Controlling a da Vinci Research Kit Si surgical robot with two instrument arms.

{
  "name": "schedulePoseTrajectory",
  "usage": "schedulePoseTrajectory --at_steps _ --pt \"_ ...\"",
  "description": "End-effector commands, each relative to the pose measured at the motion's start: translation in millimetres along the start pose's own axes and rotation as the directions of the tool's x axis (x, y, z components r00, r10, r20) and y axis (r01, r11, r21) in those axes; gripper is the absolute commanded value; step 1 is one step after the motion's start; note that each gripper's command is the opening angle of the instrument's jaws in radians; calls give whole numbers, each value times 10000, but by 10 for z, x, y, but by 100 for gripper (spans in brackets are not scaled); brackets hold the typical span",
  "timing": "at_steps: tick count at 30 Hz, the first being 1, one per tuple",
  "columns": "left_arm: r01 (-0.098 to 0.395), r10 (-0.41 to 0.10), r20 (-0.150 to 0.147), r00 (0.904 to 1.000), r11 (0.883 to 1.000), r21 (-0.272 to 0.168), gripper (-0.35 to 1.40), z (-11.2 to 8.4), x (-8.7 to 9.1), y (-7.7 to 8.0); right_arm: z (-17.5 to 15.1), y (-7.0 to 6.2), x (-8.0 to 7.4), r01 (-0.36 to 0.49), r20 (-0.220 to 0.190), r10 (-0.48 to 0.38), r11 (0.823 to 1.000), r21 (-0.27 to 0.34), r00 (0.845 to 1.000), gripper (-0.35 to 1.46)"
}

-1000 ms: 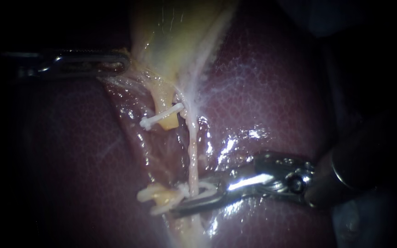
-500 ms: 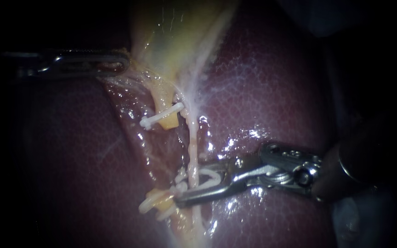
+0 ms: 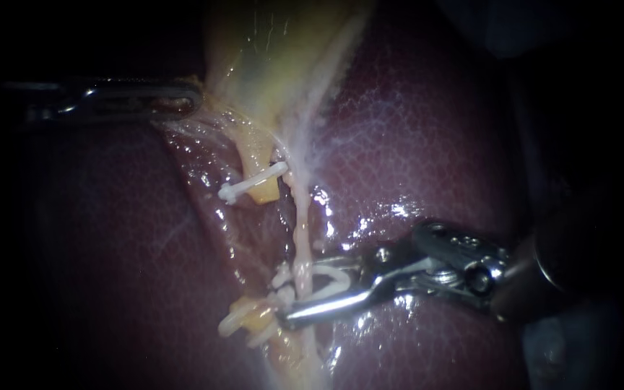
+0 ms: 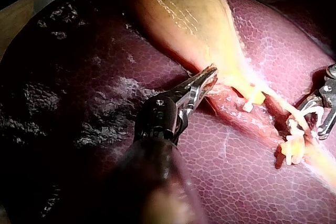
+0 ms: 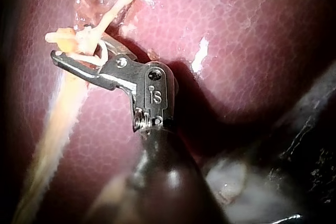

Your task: Clipping first clip right tube

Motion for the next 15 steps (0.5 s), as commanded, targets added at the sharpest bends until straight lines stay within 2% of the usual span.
schedulePoseTrajectory --at_steps 1,4,7,15 --pt "0 0 0 10000 10000 9 -35 0 0 0 0 -2 0 -78 -60 79 9998 179 10000 50" --pt "-1 1 2 10000 10000 -18 -35 -1 0 0 2 -6 -1 -275 -109 282 9981 560 9995 50" --pt "-1 1 2 10000 10000 -17 -35 -1 0 0 4 -10 -1 -327 -49 331 9971 689 9994 50" --pt "-1 1 2 10000 10000 -17 -35 -1 0 0 10 -21 -2 -444 18 444 9960 770 9990 49"
